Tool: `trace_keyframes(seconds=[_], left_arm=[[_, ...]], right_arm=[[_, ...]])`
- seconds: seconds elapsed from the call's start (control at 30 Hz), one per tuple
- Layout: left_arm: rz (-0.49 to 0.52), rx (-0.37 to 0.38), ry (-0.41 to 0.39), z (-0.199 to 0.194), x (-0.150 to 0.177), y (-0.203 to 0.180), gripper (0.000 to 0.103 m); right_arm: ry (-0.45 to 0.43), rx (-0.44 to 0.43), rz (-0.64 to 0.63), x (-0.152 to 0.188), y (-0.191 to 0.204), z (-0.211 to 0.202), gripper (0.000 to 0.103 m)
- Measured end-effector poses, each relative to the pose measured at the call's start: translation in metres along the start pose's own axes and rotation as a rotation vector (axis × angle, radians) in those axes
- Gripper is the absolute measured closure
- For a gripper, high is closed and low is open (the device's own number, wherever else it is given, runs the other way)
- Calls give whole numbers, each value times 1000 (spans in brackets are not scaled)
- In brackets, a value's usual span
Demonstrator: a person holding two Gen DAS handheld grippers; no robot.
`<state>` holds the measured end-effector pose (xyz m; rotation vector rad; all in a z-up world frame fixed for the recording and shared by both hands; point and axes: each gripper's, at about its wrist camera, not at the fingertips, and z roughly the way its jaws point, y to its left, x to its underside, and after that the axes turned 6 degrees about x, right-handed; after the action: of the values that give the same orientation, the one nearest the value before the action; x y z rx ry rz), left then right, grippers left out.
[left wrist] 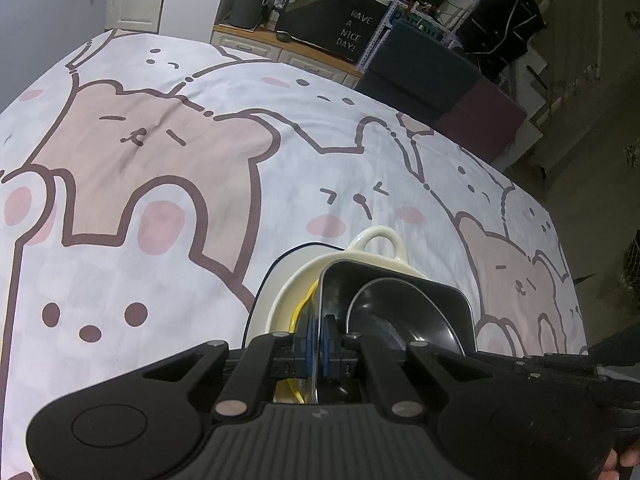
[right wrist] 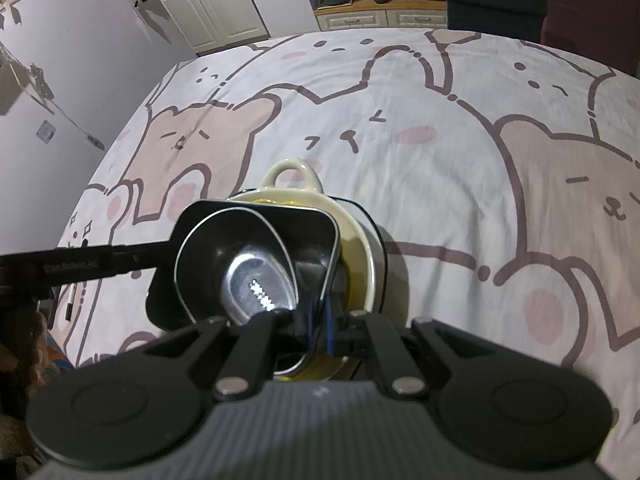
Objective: Organize plates and bowls
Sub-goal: 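Lower the nested tray and bowl into the floral bowl with both grippers, then open the right gripper off the tray while the left gripper opens too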
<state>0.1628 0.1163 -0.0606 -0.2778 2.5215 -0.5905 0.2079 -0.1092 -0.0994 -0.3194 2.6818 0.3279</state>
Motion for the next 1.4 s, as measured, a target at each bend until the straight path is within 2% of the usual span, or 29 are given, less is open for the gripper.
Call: trace_keyframes(seconds=[0.93, 1.13, 1.23, 1.27, 1.3, 1.33, 1.37, 1.4], left_arm=[[16, 16, -13, -10, 1, -2, 96], [26, 16, -13, -12, 2, -3, 90], [48, 16, -23, -16, 2, -6, 80], [53, 17, -29, -18, 2, -7, 78], [60, 18, -36, -21, 3, -8, 72], [67, 15, -45, -24, 4, -9, 69], [72, 13, -53, -27, 5, -10, 62], [79, 11, -62, -30, 6, -10, 53]], right_arm=[[-42, -19, 26, -1, -5, -16, 93], [-47, -20, 23, -1, -4, -17, 93], [-60, -20, 22, -1, -4, -20, 93], [-67, -18, 25, -1, -4, -22, 91], [-76, -18, 28, -1, -5, -24, 84], [-89, -14, 29, 0, -5, -27, 72], [-106, -8, 25, 0, -4, -30, 65], [-120, -4, 25, 1, -3, -33, 50]])
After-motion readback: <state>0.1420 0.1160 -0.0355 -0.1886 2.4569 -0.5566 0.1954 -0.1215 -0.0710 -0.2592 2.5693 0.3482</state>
